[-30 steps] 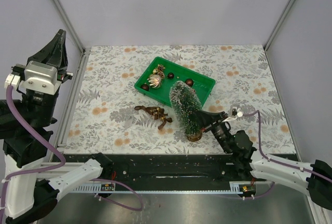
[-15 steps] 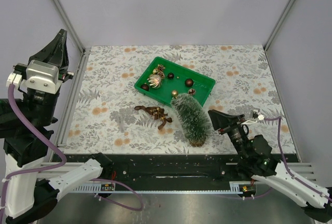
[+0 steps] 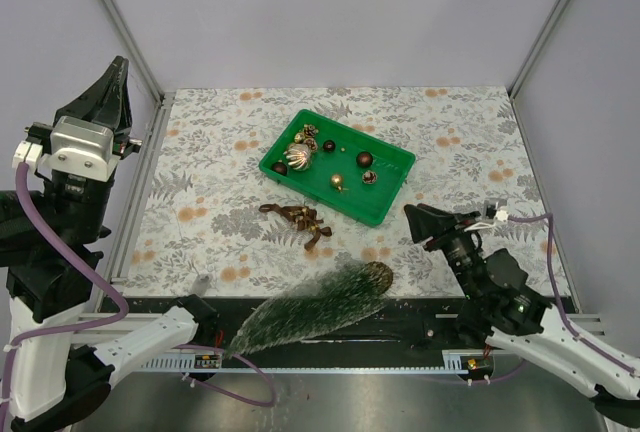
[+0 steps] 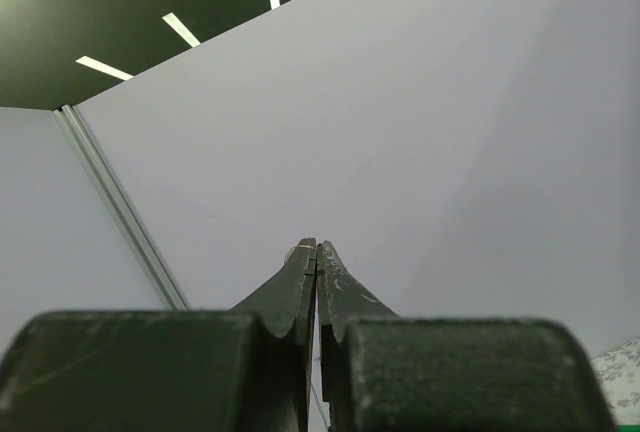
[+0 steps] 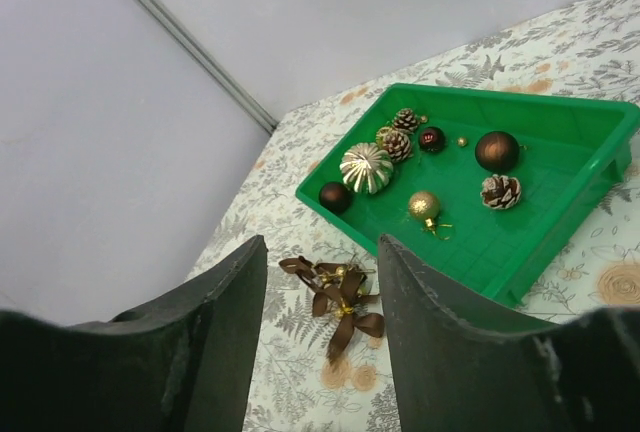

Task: Decorate the small christmas tree

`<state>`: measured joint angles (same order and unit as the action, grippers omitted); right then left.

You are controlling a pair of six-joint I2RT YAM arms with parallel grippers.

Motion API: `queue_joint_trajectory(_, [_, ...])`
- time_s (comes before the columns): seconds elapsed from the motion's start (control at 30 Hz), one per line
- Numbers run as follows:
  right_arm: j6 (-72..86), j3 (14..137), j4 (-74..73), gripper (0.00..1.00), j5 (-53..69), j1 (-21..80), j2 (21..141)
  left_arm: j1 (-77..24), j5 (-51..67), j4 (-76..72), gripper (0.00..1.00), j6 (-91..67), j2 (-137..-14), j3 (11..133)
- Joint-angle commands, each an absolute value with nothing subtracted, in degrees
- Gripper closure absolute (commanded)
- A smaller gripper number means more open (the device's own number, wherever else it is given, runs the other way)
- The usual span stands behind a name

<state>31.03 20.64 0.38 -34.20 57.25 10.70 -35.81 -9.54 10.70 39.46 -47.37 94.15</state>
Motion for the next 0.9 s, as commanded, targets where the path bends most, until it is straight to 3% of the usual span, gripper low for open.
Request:
queue_joint_trajectory(0.0, [24.09, 27.05, 5.98, 0.39, -37.89, 57.3, 23.42, -35.95, -11.16, 9.23, 0.96, 40.08, -47.46, 95.54])
queue_joint_trajectory(0.13, [22.59, 38.74, 0.98, 0.29, -29.39, 56.26, 47.57, -35.95, -11.51, 9.23, 0.96, 39.99, -47.37, 95.27])
queue_joint_trajectory(0.37, [21.36, 55.62, -2.11, 0.26, -3.01, 51.24, 74.94, -35.95, -11.95, 9.23, 0.96, 41.48, -46.76, 94.66])
queue_joint_trajectory(0.67, [17.58, 61.0, -2.55, 0.3, 7.29, 51.24, 91.13, -35.95, -12.57, 8.97, 0.96, 41.75, -47.2, 94.66])
queue_joint_trajectory(0.87, [15.56, 63.01, -2.64, 0.35, 7.03, 51.24, 98.6, -35.95, -13.27, 8.26, 0.95, 42.54, -47.81, 95.01])
